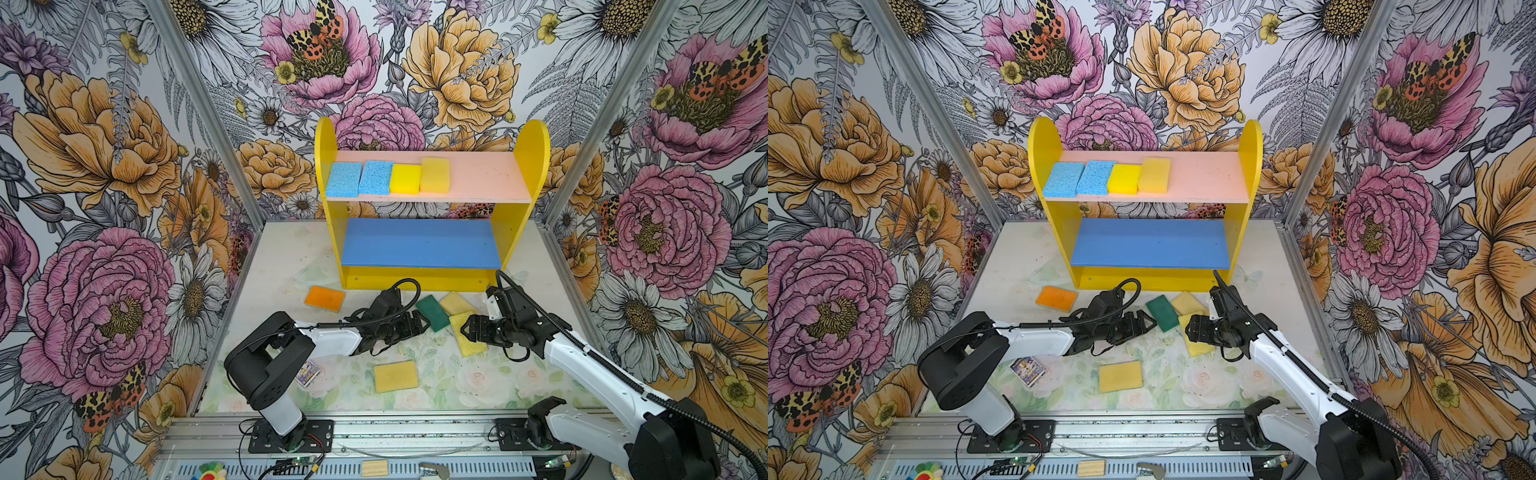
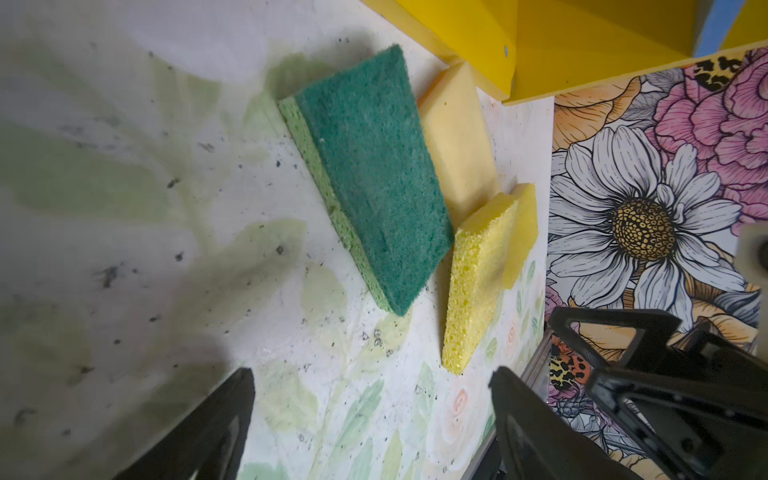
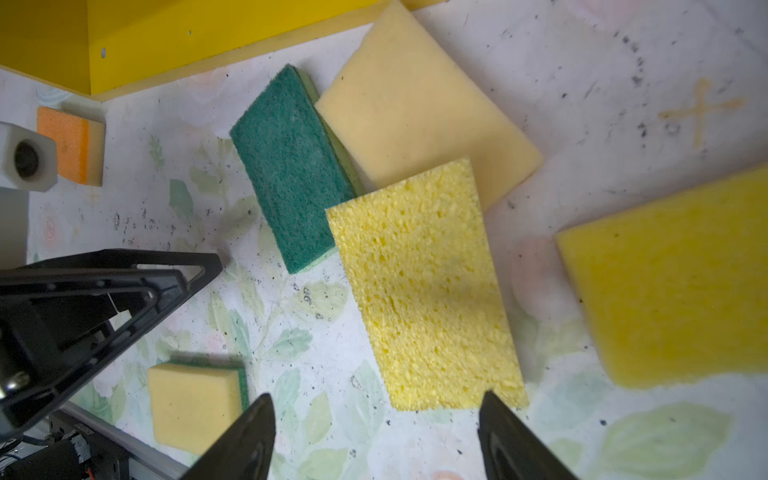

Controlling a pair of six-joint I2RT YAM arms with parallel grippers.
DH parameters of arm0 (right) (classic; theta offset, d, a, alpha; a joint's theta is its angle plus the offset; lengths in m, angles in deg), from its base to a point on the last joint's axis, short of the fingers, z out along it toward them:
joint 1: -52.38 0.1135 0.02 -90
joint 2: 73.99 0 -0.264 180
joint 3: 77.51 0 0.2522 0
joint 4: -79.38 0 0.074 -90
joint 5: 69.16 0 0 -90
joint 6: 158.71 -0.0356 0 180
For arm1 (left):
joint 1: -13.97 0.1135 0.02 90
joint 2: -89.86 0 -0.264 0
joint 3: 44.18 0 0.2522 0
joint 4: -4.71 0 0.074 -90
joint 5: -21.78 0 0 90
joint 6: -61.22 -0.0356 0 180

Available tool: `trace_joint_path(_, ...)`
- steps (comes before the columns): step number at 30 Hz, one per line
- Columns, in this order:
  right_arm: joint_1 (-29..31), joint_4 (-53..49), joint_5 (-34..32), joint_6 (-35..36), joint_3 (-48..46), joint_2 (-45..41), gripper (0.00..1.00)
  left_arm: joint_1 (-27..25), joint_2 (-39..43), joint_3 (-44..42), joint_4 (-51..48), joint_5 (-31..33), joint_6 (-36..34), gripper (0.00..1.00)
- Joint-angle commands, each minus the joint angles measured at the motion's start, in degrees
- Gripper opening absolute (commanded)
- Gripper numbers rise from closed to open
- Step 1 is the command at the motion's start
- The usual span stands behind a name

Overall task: Place and organize the cleaning sponges onto the shelf
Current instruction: 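Withdraw the right gripper toward the table sponges while the left gripper moves forward, then grasp the green scrub sponge with the left gripper while the right gripper approaches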

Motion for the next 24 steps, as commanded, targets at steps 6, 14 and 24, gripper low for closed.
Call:
trace_joint_path(6,-0.72,1.33,0.56,1.24,0.65,-2.19,0.78,0.24,-3.60,2.20,1.42,-1.30,2.35,0.84)
trace_joint_path(14,-0.90,1.22,1.16,0.98,0.05,-3.77,0.78,0.84,-7.73,5.91,-1.43,-0.43,1.49,0.74)
trace_joint_path(24,-0.98,1.29,1.19,0.81,-0.84,-4.87,0.78,1.13,-14.02,11.30,-4.65,-0.76,0.95,0.46)
